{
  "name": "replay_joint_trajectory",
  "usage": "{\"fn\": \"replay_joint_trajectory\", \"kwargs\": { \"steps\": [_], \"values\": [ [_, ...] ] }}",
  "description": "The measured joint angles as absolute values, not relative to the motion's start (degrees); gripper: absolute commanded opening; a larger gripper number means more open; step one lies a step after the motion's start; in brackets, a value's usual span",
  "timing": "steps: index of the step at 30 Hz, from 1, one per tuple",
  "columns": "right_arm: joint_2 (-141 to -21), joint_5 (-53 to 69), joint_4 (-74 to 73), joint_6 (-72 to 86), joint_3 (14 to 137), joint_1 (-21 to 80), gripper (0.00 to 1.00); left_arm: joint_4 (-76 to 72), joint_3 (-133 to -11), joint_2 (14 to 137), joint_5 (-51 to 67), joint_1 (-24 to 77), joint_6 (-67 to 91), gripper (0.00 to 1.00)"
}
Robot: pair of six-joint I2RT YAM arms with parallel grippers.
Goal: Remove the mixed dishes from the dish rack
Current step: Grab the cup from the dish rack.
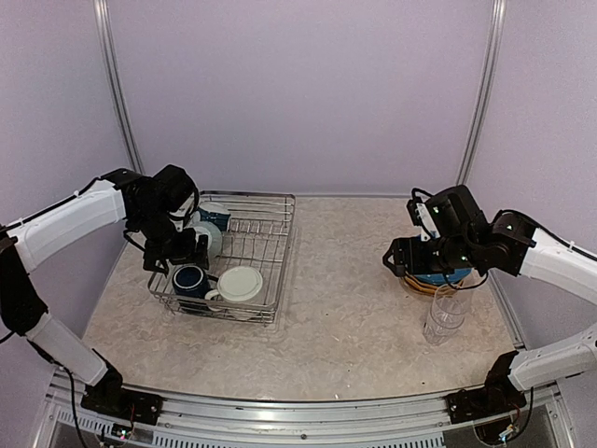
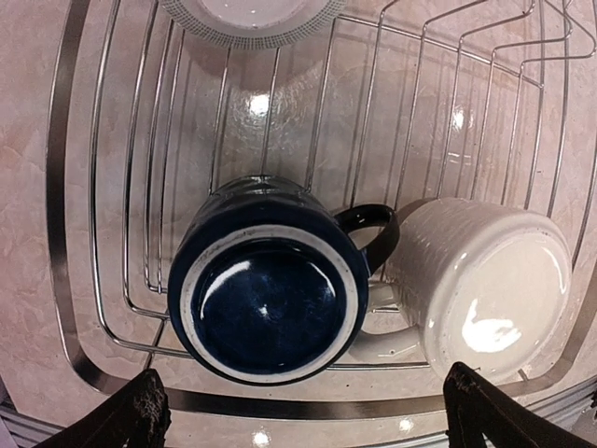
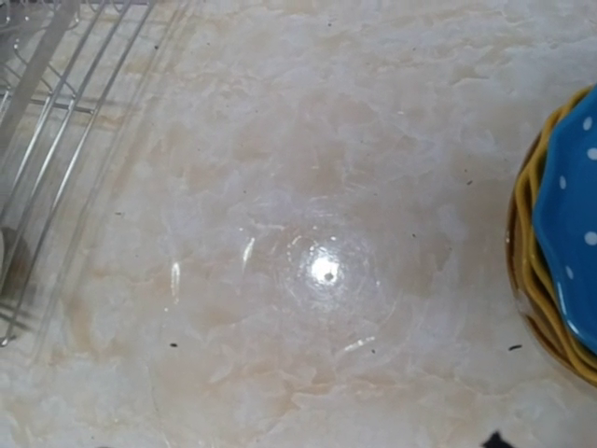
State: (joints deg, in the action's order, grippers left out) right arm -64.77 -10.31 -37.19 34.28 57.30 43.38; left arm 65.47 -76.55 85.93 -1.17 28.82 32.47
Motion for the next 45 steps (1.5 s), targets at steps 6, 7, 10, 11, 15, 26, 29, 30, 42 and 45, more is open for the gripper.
{"fn": "replay_joint_trajectory", "kwargs": {
  "steps": [6,7,10,11,15,26,29,30,42,45],
  "values": [
    [-65.1,-9.8,-36.4,34.5,56.7,43.4,0.83,65.4,-76.4,87.2,-2.0,27.4,32.5,0.99],
    [-65.1,-9.7,-36.4,34.5,56.7,43.4,0.83,65.3,-76.3,87.8,-2.1,27.3,32.5,0.99],
    [-65.3,-9.6,-36.4,34.5,56.7,43.4,0.83,64.7,-75.6,90.0,-2.0,27.3,32.3,0.99],
    [-65.3,-9.6,-36.4,34.5,56.7,43.4,0.83,64.4,-75.3,90.9,-2.0,27.3,32.2,0.99],
    [-65.4,-9.6,-36.4,34.5,56.7,43.4,0.83,63.4,-74.8,94.0,-2.0,27.3,31.8,0.99],
    [-65.5,-9.5,-36.3,34.6,56.7,43.4,0.84,62.1,-74.1,96.8,-2.0,27.4,31.2,0.96],
    [-65.5,-9.3,-36.1,34.7,56.7,43.4,0.84,62.1,-74.1,97.2,-2.1,27.4,31.1,0.87],
    [-65.6,-9.2,-36.0,34.8,56.7,43.4,0.84,62.1,-74.1,97.3,-2.2,27.5,31.1,0.84],
    [-66.0,-8.8,-35.3,35.0,56.7,43.4,0.84,62.5,-74.6,97.1,-4.1,28.1,31.0,0.54],
    [-66.1,-8.8,-35.3,35.0,56.7,43.4,0.84,62.8,-75.2,96.2,-4.0,28.0,31.0,0.45]
  ]
}}
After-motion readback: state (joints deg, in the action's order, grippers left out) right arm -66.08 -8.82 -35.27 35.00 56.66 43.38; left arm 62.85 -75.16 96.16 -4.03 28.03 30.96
